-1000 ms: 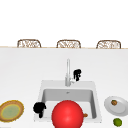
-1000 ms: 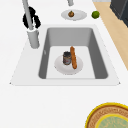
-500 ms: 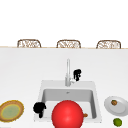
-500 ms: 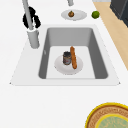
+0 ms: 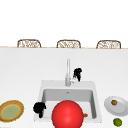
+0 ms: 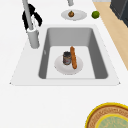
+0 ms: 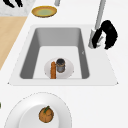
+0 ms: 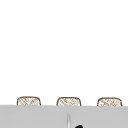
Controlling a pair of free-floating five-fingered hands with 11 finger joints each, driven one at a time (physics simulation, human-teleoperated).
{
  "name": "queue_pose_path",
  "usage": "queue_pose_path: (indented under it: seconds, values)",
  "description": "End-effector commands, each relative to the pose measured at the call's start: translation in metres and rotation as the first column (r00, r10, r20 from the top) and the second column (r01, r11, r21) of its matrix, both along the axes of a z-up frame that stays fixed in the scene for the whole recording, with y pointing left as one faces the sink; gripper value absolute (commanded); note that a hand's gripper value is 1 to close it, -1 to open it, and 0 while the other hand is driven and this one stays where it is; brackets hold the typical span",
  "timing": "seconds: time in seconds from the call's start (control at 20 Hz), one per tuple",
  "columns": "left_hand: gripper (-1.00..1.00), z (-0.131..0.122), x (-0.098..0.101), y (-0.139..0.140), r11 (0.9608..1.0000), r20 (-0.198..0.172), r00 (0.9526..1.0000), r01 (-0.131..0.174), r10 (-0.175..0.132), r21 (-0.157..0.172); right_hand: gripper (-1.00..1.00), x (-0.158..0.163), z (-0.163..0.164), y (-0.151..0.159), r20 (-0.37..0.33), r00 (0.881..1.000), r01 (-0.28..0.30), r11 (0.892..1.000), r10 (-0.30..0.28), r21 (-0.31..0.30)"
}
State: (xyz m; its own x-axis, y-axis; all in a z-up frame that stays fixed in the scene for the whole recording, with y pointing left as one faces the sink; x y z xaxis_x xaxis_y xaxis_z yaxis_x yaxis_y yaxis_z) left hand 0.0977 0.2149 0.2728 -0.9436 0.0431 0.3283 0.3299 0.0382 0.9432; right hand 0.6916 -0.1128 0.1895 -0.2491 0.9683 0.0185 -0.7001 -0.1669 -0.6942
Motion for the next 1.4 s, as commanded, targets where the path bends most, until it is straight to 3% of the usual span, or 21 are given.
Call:
queue_pose_path:
  seconds: [0.0,0.35,0.65,1.35]
  values:
    - [0.0,0.0,0.0,0.0,1.0,0.0,1.0,0.0,0.0,0.0,-1.0,0.007,0.031,-0.008,0.012,1.0,0.017,1.0,-0.017,0.003]
    - [0.0,0.0,0.0,0.0,1.0,0.0,1.0,0.0,0.0,0.0,-1.0,0.007,0.05,-0.029,0.0,1.0,0.0,1.0,0.0,0.025]
    - [0.0,0.0,0.0,0.0,1.0,0.0,1.0,0.0,0.0,0.0,-1.0,-0.004,0.056,-0.057,0.07,0.998,-0.005,0.997,0.0,0.08]
    - [0.0,0.0,0.0,0.0,1.0,0.0,1.0,0.0,0.0,0.0,-1.0,-0.052,0.069,-0.12,0.141,0.99,-0.04,0.994,0.025,0.106]
